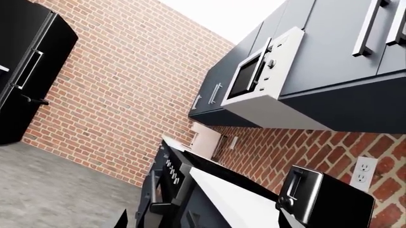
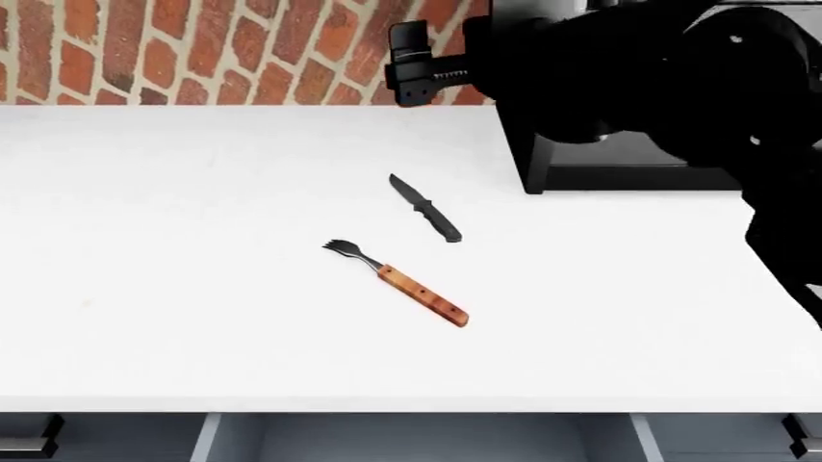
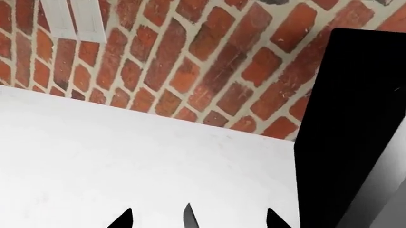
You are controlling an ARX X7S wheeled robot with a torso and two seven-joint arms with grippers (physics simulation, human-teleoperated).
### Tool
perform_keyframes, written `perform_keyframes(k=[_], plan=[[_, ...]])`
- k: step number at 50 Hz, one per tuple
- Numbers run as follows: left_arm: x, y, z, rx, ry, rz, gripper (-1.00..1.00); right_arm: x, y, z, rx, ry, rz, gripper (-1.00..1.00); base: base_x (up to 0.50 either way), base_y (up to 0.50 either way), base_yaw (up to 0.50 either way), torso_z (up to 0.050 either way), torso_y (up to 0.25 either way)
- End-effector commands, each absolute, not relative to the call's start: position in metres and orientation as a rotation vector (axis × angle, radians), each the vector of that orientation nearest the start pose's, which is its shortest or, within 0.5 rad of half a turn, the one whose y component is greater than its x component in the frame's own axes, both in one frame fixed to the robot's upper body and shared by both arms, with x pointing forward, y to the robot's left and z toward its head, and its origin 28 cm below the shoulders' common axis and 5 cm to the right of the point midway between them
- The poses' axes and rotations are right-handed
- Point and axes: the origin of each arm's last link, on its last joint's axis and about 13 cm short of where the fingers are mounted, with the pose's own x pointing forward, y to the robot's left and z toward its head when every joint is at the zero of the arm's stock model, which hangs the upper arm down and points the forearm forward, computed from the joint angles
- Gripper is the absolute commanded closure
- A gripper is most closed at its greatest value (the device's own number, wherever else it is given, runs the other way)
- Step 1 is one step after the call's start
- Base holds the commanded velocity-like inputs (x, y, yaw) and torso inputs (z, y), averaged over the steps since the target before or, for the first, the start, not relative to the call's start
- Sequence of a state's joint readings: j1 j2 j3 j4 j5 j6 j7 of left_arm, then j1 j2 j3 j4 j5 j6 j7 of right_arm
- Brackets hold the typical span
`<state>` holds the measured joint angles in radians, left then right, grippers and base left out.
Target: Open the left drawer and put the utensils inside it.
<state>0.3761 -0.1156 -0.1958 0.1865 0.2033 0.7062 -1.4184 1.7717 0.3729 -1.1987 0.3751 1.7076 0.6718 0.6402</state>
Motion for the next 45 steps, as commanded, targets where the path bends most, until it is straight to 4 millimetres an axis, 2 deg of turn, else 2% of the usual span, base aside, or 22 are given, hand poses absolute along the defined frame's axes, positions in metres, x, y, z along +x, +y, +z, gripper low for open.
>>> perform_keyframes(k=[1,11,24,37,45], plan=[[0.123,0.26,0.043,-0.028,-0.691,1.367,-1.0,0.362,-0.027,0.333,-0.055,0.297,0.288,-1.0,0.0,0.0,0.0,0.0,0.0],[0.123,0.26,0.042,-0.025,-0.686,1.369,-1.0,0.385,-0.02,0.317,-0.03,0.34,0.195,-1.0,0.0,0.0,0.0,0.0,0.0],[0.124,0.261,0.04,-0.022,-0.673,1.375,-1.0,0.402,-0.009,0.298,0.001,0.393,0.129,-1.0,0.0,0.0,0.0,0.0,0.0],[0.124,0.262,0.039,-0.019,-0.664,1.377,-1.0,0.405,-0.011,0.276,0.016,0.446,0.091,-1.0,0.0,0.0,0.0,0.0,0.0],[0.125,0.262,0.038,-0.017,-0.66,1.377,-1.0,0.407,-0.014,0.266,0.088,0.481,0.075,-1.0,0.0,0.0,0.0,0.0,0.0]])
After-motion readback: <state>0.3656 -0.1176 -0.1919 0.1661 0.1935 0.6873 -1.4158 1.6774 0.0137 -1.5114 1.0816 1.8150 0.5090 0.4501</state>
